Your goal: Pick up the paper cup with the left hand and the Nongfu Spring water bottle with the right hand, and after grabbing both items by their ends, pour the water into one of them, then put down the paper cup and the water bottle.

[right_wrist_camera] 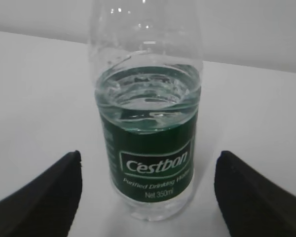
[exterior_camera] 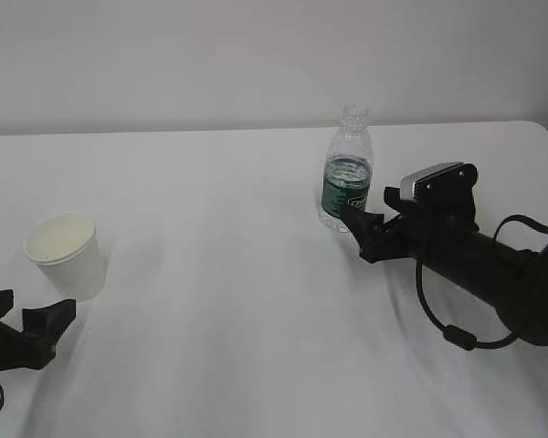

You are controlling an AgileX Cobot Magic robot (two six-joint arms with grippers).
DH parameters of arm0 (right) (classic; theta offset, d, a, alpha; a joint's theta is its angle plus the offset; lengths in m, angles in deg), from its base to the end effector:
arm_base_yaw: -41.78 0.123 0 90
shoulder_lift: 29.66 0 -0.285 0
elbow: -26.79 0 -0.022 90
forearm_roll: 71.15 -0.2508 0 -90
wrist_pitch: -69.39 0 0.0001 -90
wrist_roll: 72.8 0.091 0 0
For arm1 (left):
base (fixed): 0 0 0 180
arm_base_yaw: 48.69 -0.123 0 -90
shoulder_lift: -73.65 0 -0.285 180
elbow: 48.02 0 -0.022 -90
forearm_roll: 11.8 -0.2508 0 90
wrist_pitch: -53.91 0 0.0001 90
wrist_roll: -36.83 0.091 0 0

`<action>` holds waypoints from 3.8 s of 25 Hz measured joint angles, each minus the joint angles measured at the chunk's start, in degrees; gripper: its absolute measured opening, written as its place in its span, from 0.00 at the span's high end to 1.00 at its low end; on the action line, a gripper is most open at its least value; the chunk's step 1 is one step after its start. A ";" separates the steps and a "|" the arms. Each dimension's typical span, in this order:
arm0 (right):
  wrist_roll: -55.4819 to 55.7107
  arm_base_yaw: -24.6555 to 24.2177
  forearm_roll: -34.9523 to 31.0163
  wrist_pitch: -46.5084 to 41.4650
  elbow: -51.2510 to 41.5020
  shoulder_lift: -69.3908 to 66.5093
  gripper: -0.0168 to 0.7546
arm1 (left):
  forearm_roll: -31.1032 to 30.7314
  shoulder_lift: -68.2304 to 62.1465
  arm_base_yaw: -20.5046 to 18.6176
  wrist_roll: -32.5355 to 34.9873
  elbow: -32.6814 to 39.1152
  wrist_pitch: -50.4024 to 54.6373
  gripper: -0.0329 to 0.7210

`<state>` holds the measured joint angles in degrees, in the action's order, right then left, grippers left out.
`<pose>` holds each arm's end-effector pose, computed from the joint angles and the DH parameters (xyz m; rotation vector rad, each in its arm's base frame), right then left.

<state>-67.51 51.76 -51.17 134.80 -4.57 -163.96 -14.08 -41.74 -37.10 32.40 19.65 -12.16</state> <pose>0.3567 0.0915 0.0719 -0.4315 1.7246 0.3639 0.2068 -0.0458 0.0875 0.1671 2.0410 -0.2017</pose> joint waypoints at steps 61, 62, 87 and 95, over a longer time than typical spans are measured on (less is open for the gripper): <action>8.70 0.09 5.99 0.03 13.44 -9.52 0.17 | -0.13 0.00 0.00 0.00 0.00 0.00 0.14; 8.80 0.09 5.99 0.03 13.53 -9.60 0.17 | -0.13 0.00 0.00 0.00 0.00 0.00 0.14; 9.03 0.09 5.78 0.15 13.53 -9.60 0.38 | -0.13 0.00 0.00 0.00 0.00 0.00 0.16; 9.03 0.09 5.78 0.15 13.53 -9.60 0.38 | -0.13 0.00 0.00 0.00 0.00 0.00 0.17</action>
<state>-58.48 51.85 -45.39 134.94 8.96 -173.57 -14.21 -41.74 -37.10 32.40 19.65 -12.16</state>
